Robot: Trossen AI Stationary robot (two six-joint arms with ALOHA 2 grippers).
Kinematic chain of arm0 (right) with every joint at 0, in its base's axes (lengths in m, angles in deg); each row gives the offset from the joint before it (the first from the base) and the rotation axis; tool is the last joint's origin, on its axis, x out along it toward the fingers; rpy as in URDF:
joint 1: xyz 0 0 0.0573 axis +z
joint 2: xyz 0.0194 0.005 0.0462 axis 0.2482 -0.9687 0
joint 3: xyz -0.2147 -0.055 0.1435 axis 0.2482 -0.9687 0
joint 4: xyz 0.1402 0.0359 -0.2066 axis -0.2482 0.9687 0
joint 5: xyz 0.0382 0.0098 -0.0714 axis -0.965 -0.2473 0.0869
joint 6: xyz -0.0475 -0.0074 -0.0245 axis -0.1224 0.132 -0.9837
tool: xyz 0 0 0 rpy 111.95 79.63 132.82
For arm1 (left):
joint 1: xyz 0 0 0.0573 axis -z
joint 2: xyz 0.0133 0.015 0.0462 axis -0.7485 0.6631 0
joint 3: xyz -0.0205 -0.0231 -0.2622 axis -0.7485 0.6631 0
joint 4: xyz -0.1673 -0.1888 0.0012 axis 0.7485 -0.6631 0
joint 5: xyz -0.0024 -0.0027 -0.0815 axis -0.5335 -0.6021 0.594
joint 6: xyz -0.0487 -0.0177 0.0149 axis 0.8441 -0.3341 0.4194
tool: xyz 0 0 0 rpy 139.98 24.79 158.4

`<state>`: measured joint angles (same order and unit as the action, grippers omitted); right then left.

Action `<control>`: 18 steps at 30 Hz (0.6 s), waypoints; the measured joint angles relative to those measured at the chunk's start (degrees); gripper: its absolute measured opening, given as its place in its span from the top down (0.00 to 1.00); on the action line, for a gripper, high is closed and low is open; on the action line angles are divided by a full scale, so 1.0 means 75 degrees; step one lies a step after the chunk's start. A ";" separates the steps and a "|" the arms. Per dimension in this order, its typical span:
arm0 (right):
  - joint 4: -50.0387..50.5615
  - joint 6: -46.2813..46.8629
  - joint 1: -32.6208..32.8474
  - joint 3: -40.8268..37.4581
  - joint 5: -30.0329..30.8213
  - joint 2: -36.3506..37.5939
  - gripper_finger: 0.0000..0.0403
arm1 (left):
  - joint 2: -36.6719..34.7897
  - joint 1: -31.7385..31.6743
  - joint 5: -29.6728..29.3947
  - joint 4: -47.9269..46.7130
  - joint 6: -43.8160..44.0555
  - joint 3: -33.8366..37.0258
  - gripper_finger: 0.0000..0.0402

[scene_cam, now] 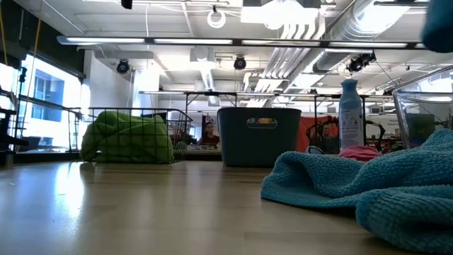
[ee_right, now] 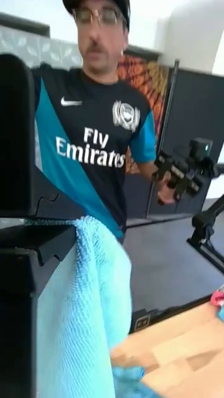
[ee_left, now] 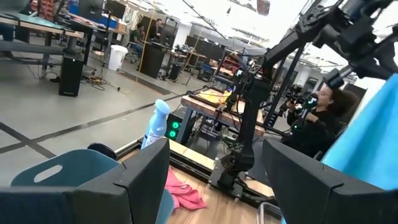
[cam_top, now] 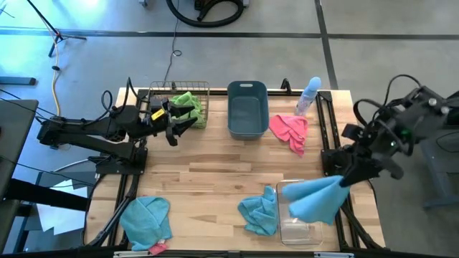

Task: Sort microfiber towel by color & place in baskets
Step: Put the top blue towel into the transparent bin

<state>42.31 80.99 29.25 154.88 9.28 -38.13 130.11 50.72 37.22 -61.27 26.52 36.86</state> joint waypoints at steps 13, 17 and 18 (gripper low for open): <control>0.0840 0.1366 0.1436 -0.0003 0.0874 -0.0454 1.00 | -0.0003 0.0000 -0.0012 0.0141 0.0067 0.0000 0.39; 0.0866 0.1461 0.1782 -0.0003 0.1450 -0.0578 1.00 | 0.0000 0.0000 -0.0012 0.0143 0.0064 0.0000 0.39; 0.0891 0.1458 0.1831 -0.0003 0.1598 -0.0617 1.00 | 0.0000 0.0002 -0.0012 0.0142 0.0064 0.0000 0.39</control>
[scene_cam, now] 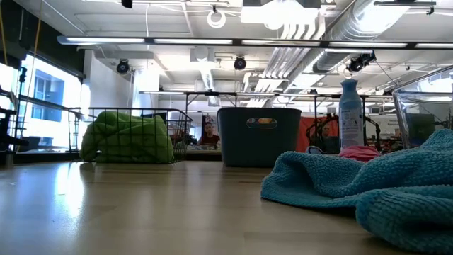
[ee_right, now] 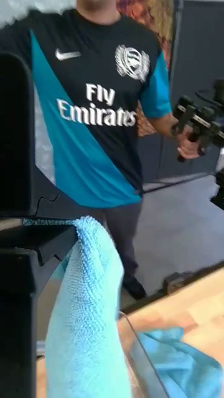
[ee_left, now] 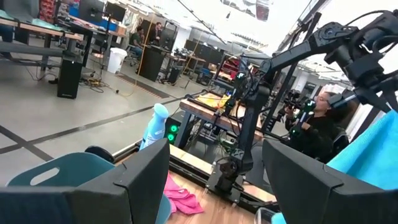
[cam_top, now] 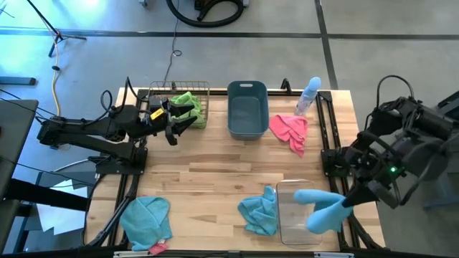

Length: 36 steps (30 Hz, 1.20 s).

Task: Sort microfiber towel by color & place in baskets
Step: Put the top blue towel into the transparent bin

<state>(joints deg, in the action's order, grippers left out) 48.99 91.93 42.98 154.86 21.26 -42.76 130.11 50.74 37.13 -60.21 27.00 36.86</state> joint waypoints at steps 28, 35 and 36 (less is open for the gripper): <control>0.1877 0.0659 0.0097 -0.0003 -0.0269 -0.0991 1.00 | 0.0000 -0.0002 -0.0017 0.0207 -0.0020 0.0000 0.39; 0.1948 -0.0058 -0.0255 -0.0358 -0.0179 -0.0939 1.00 | 0.0000 -0.0002 -0.0030 0.0204 -0.0069 0.0000 0.39; 0.1901 -0.0211 -0.0327 -0.0472 -0.0203 -0.0940 1.00 | 0.0000 0.0001 -0.0032 0.0205 -0.0073 0.0000 0.39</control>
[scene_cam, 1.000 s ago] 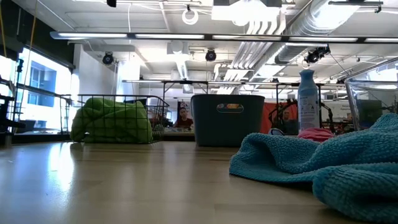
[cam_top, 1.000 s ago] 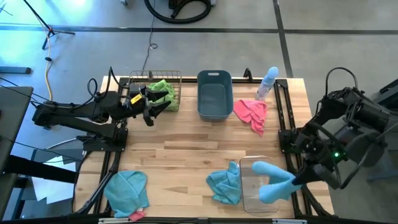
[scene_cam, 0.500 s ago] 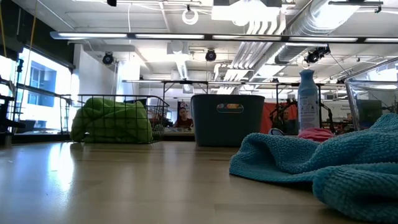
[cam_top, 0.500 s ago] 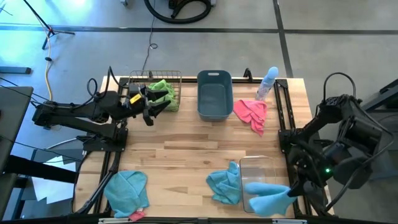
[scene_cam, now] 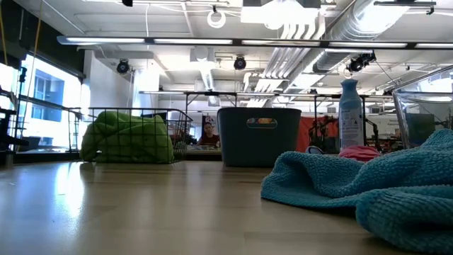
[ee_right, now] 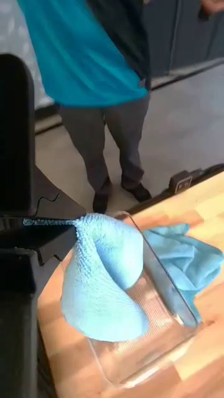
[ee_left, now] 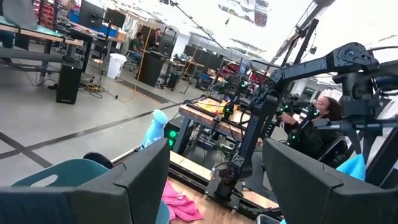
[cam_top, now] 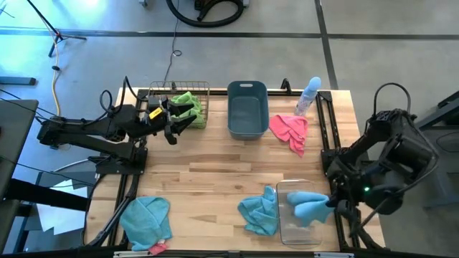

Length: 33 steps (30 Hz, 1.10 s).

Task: Sort microfiber towel by color & place in baskets
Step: Put the top blue towel into the transparent bin

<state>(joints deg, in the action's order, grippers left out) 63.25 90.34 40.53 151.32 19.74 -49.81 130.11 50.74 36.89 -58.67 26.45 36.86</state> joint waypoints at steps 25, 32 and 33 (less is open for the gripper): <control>-0.2151 -0.0658 -0.0263 -0.2538 -0.0684 0.0828 1.00 | -0.0003 -0.0370 0.0003 0.0242 0.0003 0.0000 0.39; -0.3116 -0.1287 -0.0273 -0.4385 -0.1400 0.1301 1.00 | -0.0002 -0.0370 0.0003 0.0242 0.0003 0.0000 0.39; -0.3162 -0.1417 -0.0273 -0.4618 -0.1429 0.1306 1.00 | 0.0000 -0.0370 0.0003 0.0242 0.0003 0.0000 0.39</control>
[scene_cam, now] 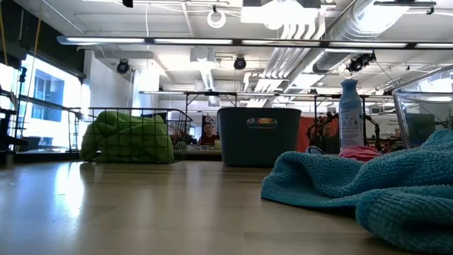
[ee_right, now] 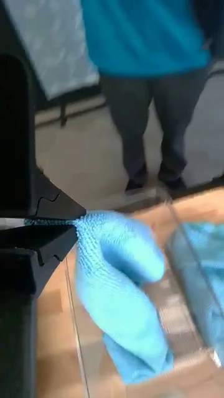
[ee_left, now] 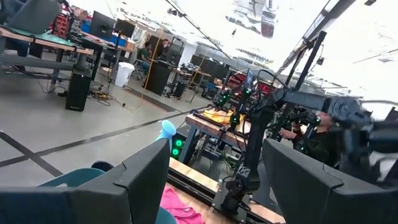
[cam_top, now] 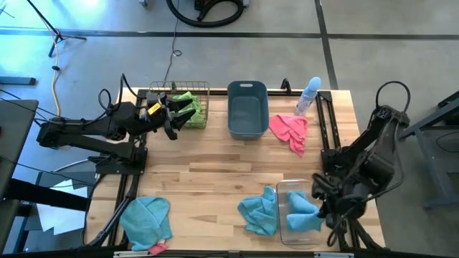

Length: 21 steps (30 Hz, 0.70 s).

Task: Sort microfiber towel by color & place in baskets
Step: Put the top blue towel into the transparent bin

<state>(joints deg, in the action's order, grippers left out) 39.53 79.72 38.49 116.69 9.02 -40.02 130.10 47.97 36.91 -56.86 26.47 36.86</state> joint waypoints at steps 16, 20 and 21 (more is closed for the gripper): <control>-0.1815 -0.2872 -0.0550 -0.2370 0.0004 -0.0005 1.00 | 0.0001 0.0000 0.0000 -0.0012 0.0204 0.0000 0.39; -0.1899 -0.3215 -0.0700 -0.2740 -0.0009 -0.0078 1.00 | 0.0000 0.0000 0.0000 -0.0012 0.0204 0.0000 0.39; -0.1918 -0.3303 -0.0719 -0.2816 -0.0024 -0.0114 1.00 | 0.0000 0.0000 0.0000 -0.0015 0.0204 0.0000 0.39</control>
<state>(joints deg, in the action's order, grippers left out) 25.14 54.94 33.09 95.57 8.84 -40.88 130.10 47.97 36.91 -56.96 28.00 36.86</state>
